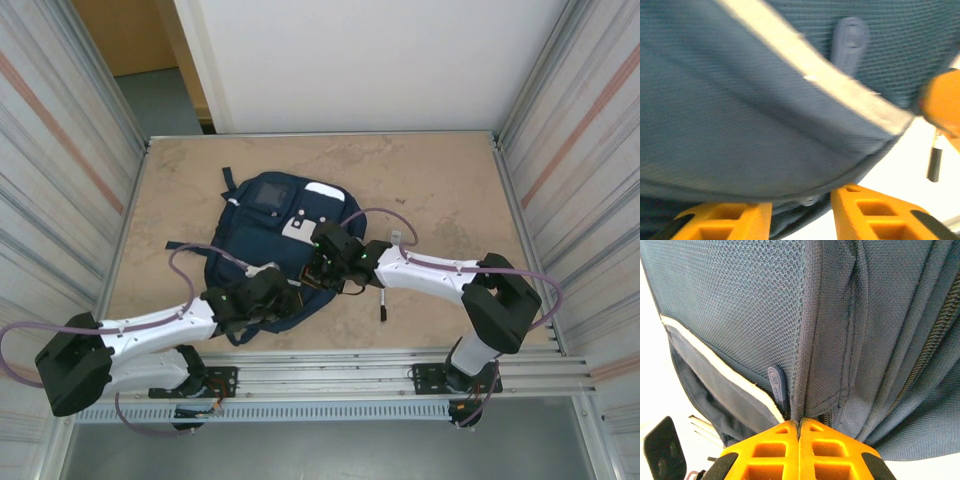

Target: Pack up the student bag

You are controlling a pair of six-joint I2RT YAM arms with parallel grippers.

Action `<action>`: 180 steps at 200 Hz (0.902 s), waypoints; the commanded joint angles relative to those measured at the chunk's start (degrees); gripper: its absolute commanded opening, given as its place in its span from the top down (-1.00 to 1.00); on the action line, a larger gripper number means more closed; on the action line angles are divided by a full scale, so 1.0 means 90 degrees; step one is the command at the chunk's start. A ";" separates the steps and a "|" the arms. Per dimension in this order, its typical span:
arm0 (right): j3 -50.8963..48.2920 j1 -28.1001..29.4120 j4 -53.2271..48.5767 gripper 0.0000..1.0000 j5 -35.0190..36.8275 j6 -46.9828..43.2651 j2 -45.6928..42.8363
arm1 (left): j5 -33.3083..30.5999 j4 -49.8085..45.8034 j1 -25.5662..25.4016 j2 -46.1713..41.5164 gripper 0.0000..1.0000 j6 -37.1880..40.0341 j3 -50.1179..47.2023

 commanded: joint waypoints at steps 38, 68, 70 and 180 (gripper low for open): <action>0.0082 0.0211 0.0865 1.00 -0.0504 0.0335 0.0088 | -0.0439 -0.0320 -0.0034 0.0142 0.52 -0.0507 0.0155; 0.0143 0.0141 0.0775 1.00 -0.0561 0.0246 0.0063 | -0.0671 -0.1250 -0.0061 0.0121 0.45 -0.1205 0.0108; 0.0149 0.0130 0.0769 1.00 -0.0567 0.0245 0.0054 | -0.0674 -0.1284 -0.0061 0.0109 0.43 -0.1263 0.0087; 0.0285 0.0115 0.0722 1.00 -0.0522 0.0024 -0.0100 | -0.1493 -0.2605 0.0009 -0.1706 0.22 -0.1737 -0.0231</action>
